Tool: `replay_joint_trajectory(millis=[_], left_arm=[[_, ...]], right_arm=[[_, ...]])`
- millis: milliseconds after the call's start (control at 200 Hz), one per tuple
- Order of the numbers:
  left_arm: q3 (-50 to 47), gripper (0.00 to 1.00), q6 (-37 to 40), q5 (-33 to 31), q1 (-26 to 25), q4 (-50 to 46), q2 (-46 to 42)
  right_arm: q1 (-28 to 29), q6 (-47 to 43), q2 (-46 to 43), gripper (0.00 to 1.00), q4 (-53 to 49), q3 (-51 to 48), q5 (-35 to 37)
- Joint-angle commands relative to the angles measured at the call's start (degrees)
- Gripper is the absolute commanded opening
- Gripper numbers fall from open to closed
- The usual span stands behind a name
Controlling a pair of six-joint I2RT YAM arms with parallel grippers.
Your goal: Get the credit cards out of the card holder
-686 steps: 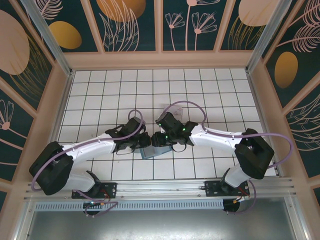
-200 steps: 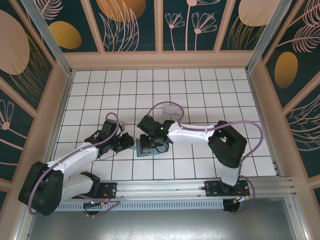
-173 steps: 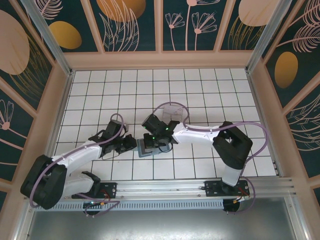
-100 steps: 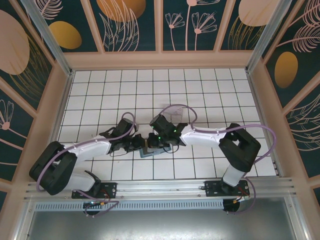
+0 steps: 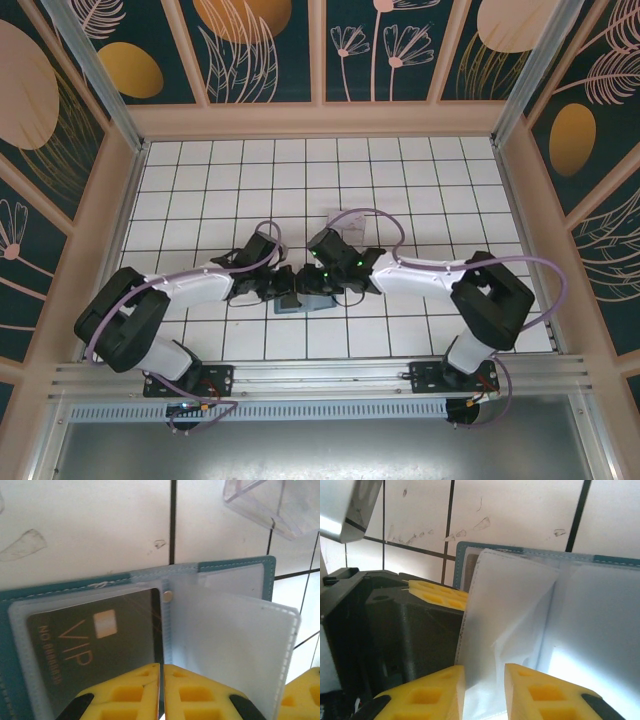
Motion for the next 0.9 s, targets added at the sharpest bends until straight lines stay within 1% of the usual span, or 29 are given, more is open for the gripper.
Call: replay_joint_trajectory(millis=[0,220,450,716,896], left_arm=[[2.5,0.12,0.5,1.3,-0.8,0.3,1.1],[4.5,0.12,0.9,1.4,-1.9,-0.2,3.2],[6.8,0.12,1.1,1.6,-3.9,-0.3,6.4],[9.2,0.12,0.6,1.3,-6.7,0.4,10.5],[9.7,0.12,0.2,1.1,-7.4,0.7,12.6]], right_arm=[[-1.0,0.3,-4.8,0.35,-1.8,-1.5,2.8],[-4.2,1.0,-11.7,0.4,-3.8,-5.4,6.0],[-6.5,1.3,-16.7,0.41,-4.7,-8.3,7.3],[-7.3,1.5,-18.7,0.42,-4.7,-9.9,7.7],[-7.6,1.3,-19.1,0.42,-4.6,-10.5,7.6]])
